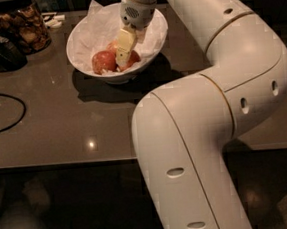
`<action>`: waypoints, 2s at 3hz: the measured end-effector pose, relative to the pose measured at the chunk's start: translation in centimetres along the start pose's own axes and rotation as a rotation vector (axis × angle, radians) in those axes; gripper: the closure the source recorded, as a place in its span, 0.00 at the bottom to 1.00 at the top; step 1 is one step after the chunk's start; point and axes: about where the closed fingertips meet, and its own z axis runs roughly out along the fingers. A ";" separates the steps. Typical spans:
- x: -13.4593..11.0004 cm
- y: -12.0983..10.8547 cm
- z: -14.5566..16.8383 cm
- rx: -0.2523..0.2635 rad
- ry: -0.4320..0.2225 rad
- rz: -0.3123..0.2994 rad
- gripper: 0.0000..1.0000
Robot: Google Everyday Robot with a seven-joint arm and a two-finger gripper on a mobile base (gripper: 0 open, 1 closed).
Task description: Pick apple from white bowl
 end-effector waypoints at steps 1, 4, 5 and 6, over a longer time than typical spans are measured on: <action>0.0 0.1 0.3 -0.005 0.006 0.000 0.21; -0.1 0.2 1.1 -0.017 0.020 0.002 0.22; -0.1 0.2 1.4 -0.021 0.024 0.005 0.23; 0.0 0.1 1.6 -0.024 0.029 0.007 0.24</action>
Offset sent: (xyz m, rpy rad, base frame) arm -0.0274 -0.0151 0.0009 -0.0640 0.1193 0.0272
